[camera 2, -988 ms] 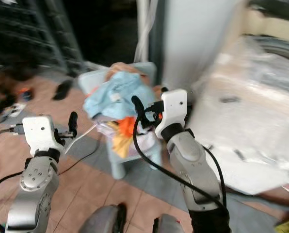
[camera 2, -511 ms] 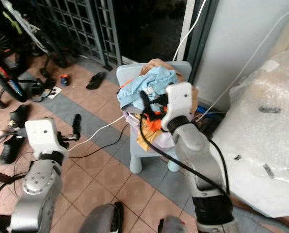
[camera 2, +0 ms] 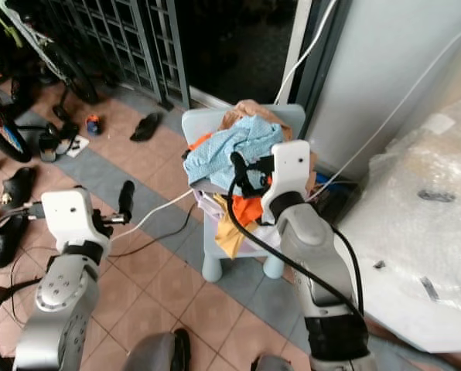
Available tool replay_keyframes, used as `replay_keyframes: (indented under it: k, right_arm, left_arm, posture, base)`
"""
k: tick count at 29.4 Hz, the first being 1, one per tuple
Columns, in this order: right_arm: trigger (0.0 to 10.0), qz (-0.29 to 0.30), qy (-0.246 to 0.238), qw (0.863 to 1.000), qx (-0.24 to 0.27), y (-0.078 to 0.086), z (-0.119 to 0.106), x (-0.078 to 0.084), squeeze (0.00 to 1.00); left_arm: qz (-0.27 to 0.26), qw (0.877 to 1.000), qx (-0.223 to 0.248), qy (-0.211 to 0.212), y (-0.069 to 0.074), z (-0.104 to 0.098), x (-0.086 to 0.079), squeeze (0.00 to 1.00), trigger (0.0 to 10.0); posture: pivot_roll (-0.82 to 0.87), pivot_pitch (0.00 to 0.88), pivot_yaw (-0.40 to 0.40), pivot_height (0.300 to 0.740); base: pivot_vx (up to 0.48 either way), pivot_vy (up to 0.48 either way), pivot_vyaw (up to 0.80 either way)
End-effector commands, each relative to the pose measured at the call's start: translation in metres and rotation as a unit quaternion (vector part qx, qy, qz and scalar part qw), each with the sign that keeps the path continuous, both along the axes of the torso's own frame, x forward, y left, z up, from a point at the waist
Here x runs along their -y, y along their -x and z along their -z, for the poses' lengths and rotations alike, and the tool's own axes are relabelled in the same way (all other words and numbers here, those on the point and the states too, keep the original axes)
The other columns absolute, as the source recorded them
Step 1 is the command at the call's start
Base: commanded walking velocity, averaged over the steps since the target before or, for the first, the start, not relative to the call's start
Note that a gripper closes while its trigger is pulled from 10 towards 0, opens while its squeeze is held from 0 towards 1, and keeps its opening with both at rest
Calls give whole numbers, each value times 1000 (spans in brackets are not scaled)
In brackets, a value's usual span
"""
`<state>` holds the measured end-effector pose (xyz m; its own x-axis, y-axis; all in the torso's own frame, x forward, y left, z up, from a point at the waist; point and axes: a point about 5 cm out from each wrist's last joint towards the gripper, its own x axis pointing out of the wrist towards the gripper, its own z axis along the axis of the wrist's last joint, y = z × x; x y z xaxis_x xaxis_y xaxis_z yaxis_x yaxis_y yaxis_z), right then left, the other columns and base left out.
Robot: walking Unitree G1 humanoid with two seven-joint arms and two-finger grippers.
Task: Clothes washing
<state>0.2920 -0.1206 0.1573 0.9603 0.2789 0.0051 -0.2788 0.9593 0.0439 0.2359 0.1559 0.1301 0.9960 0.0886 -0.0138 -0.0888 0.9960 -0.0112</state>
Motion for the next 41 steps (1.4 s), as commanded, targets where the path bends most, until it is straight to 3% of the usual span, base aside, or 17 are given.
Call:
replay_keyframes:
  k: [1,5,9,12,13,22,24,25,26,35,41]
  right_arm:
    - [10000,17,7,1000,-20,0,8,9,0]
    - [10000,23,35,999,-25,0,14,6,0]
    - [10000,22,26,999,-34,0,17,3,0]
    - [10000,-5,42,998,-44,-1,21,3,0]
    - [10000,-30,52,996,-69,-3,28,2,0]
    - [10000,-33,120,980,-155,-24,59,-1,0]
    - [4314,-30,116,977,-175,-29,63,-1,0]
    - [392,-31,120,976,-179,-33,64,-1,0]
    - [0,-39,121,974,-186,-37,66,-2,0]
    - [0,-104,117,971,-180,-50,61,-25,0]
    - [0,-117,106,970,-187,-52,60,-27,0]
  left_arm:
    - [11,1000,2,4,0,-2,6,0,10000]
    - [12,1000,0,1,0,-2,5,0,10000]
    - [11,1000,1,-1,-1,-2,5,0,10000]
    - [-12,1000,-2,-12,-1,-4,1,0,10000]
    - [-13,1000,-10,-13,0,-4,-1,0,10000]
    - [-9,999,-25,-17,15,-3,-2,0,10000]
    - [-10,999,-26,-18,17,-4,-2,0,10000]
    - [-11,999,-27,-19,17,-5,-2,0,10000]
    - [-13,999,-29,-20,18,-6,-3,0,10000]
    - [-17,999,-31,-24,19,-9,-6,0,10000]
    - [-27,999,-30,-21,18,-11,-6,0,10000]
  posture:
    - [23,139,37,740]
    - [26,139,42,740]
    - [33,143,51,740]
    - [41,154,58,740]
    - [50,166,63,740]
    - [107,201,62,740]
    - [117,205,57,740]
    - [123,209,53,740]
    - [131,214,49,740]
    - [148,227,61,740]
    - [136,235,57,740]
  base:
    - [480,0,0]
    - [480,0,0]
    - [396,0,0]
    - [0,0,0]
    - [0,0,0]
    - [0,0,0]
    - [0,0,0]
    - [0,0,0]
    - [0,0,0]
    - [0,0,0]
    - [0,0,0]
